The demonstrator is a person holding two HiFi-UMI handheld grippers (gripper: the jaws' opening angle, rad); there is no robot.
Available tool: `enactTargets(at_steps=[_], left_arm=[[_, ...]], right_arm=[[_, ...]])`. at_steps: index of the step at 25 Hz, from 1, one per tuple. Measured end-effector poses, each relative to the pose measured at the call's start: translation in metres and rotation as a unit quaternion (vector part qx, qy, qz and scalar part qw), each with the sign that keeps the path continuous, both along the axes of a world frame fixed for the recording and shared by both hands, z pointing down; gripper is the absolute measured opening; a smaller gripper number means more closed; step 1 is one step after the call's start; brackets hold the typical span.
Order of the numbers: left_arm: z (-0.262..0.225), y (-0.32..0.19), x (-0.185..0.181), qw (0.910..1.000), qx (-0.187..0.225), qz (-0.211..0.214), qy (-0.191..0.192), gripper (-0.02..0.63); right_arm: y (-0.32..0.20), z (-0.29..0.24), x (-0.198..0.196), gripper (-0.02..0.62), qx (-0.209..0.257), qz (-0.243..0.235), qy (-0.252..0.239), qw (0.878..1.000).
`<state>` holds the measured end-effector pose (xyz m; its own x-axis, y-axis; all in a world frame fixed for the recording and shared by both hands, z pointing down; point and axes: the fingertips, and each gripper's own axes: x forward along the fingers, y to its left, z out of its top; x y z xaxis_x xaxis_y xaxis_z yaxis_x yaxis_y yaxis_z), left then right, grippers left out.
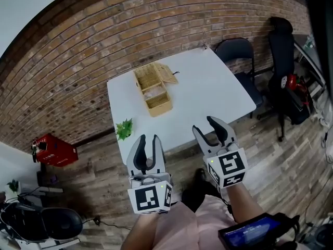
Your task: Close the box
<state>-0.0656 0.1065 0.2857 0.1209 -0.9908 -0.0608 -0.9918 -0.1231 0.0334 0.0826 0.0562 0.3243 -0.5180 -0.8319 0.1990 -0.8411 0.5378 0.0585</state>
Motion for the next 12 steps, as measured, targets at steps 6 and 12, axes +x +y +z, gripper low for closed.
enactTargets(at_steps=[6, 12], left_arm=[[0.020, -0.036, 0.005, 0.9996, -0.028, -0.006, -0.002, 0.126], [0.034, -0.090, 0.007, 0.9985, -0.048, -0.024, -0.010, 0.126]], right_arm=[[-0.038, 0.015, 0.008, 0.207, -0.016, 0.000, 0.001, 1.000], [-0.094, 0.040, 0.010, 0.207, -0.036, -0.016, 0.006, 0.999]])
